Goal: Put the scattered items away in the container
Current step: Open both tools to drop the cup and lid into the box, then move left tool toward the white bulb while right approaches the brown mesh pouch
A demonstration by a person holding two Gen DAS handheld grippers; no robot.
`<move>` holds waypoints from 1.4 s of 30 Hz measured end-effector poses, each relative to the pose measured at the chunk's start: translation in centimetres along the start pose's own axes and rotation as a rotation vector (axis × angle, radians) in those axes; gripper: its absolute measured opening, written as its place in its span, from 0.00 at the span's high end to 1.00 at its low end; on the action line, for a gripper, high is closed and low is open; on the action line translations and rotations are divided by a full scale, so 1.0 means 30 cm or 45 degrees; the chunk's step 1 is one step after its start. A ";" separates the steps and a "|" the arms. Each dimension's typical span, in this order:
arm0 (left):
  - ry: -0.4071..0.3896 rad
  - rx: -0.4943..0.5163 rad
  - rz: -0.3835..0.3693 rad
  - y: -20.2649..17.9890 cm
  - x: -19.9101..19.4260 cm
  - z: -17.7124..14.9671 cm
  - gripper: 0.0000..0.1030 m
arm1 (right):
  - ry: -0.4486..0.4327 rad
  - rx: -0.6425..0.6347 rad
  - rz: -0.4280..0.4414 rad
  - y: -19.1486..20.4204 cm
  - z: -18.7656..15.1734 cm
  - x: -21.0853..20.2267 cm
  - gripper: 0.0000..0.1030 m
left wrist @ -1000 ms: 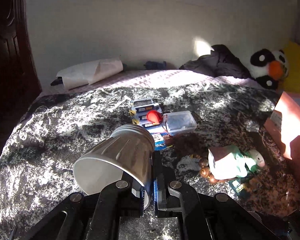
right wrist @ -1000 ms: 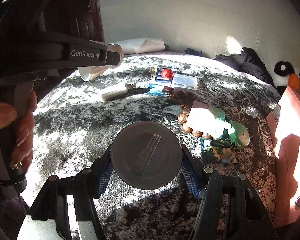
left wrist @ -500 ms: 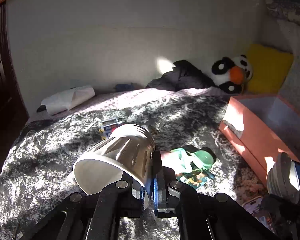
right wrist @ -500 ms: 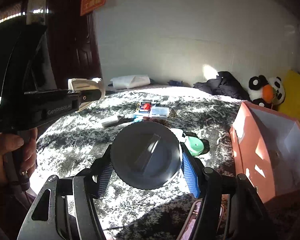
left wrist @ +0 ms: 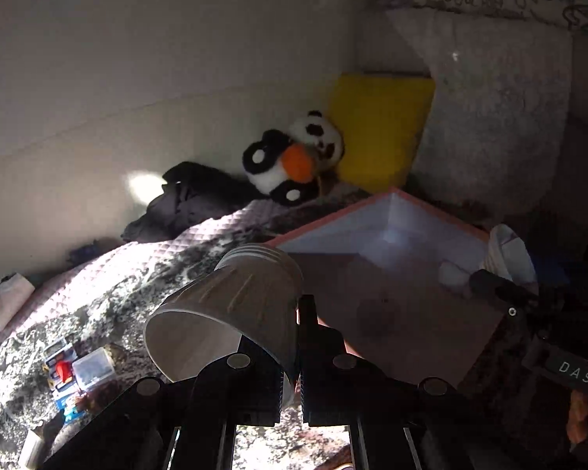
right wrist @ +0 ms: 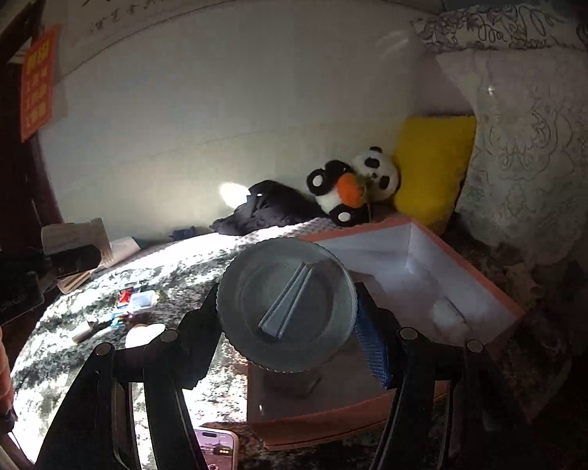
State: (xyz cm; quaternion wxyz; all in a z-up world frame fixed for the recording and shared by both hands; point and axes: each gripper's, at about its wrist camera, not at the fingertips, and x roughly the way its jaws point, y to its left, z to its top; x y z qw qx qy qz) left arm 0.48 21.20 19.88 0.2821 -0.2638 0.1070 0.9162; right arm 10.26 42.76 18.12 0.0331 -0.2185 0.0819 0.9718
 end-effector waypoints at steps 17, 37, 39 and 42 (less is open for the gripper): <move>0.341 0.014 -0.305 -0.294 0.507 0.159 0.30 | 0.274 0.131 -0.214 -0.337 -0.001 0.361 0.33; 0.256 -0.083 -0.123 -0.027 0.319 0.063 0.23 | 0.154 0.128 -0.332 -0.245 0.029 0.312 0.06; 0.247 -0.122 -0.096 0.038 0.272 0.035 0.22 | 0.127 0.113 -0.317 -0.193 0.039 0.297 0.06; 0.231 -0.166 -0.035 0.134 0.197 -0.022 0.21 | 0.082 0.075 -0.288 -0.103 0.046 0.273 0.06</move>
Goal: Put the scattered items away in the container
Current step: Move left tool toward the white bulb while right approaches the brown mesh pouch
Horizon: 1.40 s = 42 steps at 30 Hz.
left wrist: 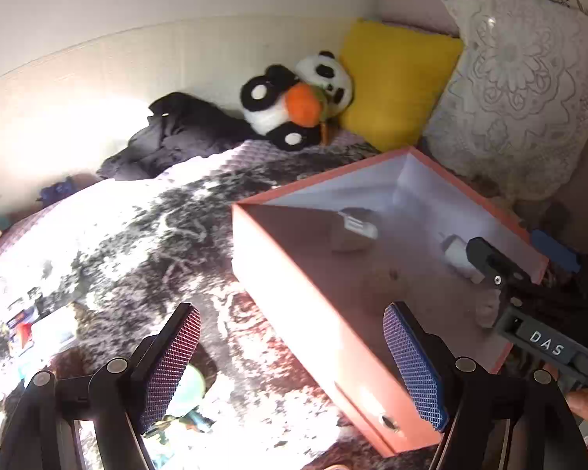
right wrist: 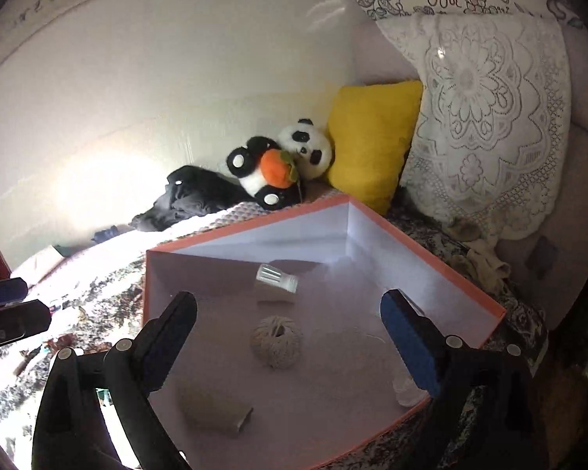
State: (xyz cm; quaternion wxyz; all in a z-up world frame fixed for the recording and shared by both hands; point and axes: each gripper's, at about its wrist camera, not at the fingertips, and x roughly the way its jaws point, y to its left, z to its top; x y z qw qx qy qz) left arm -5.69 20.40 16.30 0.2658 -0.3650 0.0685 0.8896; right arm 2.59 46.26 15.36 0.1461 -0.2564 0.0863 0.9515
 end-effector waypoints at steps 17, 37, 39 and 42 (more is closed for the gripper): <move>0.011 -0.360 0.448 0.667 -0.260 -0.501 0.15 | 0.234 -0.248 0.434 0.660 -0.243 0.003 0.02; 0.166 -0.472 0.543 1.072 -0.046 -0.677 0.15 | 0.331 -0.592 0.488 1.206 -0.505 0.153 0.02; 0.177 -0.454 0.533 1.095 -0.002 -0.658 0.15 | 0.331 -0.602 0.445 1.197 -0.500 0.190 0.02; 0.180 -0.450 0.506 1.133 0.062 -0.630 0.15 | 0.381 -0.556 0.412 1.162 -0.486 0.258 0.02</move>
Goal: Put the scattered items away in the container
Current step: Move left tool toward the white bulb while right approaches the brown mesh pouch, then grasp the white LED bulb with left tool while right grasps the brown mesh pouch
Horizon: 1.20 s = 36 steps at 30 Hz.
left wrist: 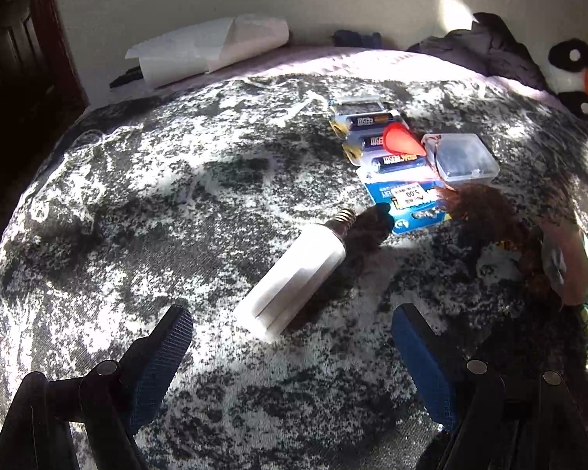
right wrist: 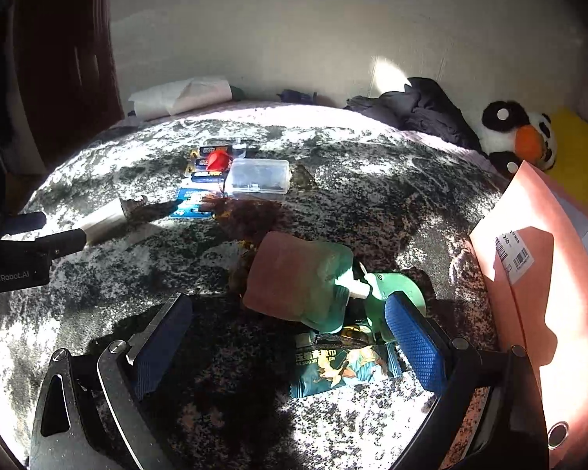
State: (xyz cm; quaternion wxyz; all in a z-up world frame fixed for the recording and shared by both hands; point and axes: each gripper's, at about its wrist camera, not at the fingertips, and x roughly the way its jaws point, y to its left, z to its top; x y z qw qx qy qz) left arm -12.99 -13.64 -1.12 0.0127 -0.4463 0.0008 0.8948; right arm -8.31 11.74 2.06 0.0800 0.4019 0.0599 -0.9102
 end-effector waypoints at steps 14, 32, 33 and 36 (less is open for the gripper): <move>0.086 0.051 -0.011 -0.038 0.180 0.051 0.53 | 0.012 -0.088 0.092 0.085 0.097 0.153 0.04; 0.069 -0.008 0.001 -0.001 0.190 0.062 0.47 | 0.034 -0.281 0.160 0.177 0.194 0.307 0.79; 0.065 -0.002 0.008 -0.005 0.189 0.063 0.50 | 0.026 -0.294 0.163 0.185 0.189 0.287 0.79; 0.068 0.023 0.037 -0.025 0.181 0.066 0.73 | 0.033 -0.316 0.179 0.200 0.162 0.243 0.79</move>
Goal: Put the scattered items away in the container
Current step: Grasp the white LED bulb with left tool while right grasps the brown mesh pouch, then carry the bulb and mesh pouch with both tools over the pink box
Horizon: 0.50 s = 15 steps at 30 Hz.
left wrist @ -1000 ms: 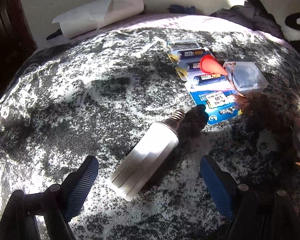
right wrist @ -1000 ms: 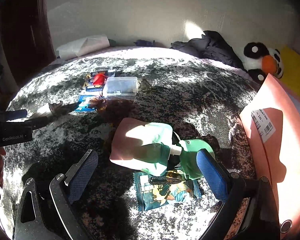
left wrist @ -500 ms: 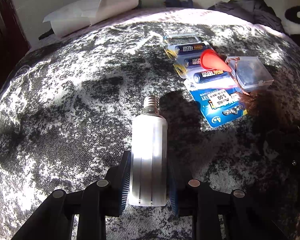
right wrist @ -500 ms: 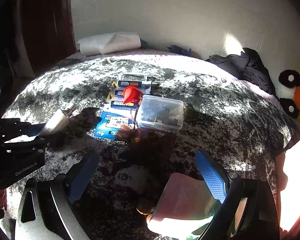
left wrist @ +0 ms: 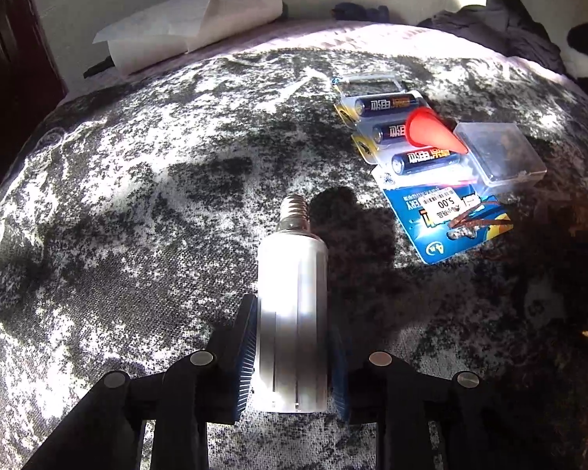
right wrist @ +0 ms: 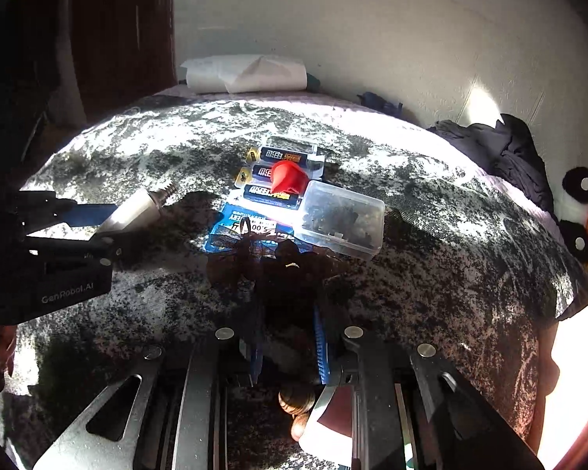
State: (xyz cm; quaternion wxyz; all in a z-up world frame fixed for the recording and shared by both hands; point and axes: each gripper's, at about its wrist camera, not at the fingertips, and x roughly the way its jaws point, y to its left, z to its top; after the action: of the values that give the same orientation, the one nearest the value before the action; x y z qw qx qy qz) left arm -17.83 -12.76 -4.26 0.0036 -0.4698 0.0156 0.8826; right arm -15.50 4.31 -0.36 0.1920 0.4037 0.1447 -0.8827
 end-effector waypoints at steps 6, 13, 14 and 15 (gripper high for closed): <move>-0.031 -0.026 0.017 -0.025 -0.077 -0.008 0.73 | 0.018 0.015 -0.006 0.015 -0.065 -0.068 0.79; -0.091 -0.028 0.032 -0.072 -0.223 -0.051 0.73 | -0.046 0.091 0.009 0.005 -0.104 -0.224 0.79; -0.099 -0.025 0.037 -0.079 -0.246 -0.060 0.73 | -0.058 0.104 0.012 0.005 -0.110 -0.253 0.79; -0.108 -0.023 0.041 -0.086 -0.271 -0.068 0.73 | -0.069 0.117 0.017 0.005 -0.116 -0.282 0.79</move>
State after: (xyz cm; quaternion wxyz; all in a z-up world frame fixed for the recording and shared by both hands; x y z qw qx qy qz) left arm -11.54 -10.18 1.27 -0.0141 -0.4318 0.0148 0.9017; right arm -8.08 7.49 3.92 0.1829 0.3890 0.0962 -0.8977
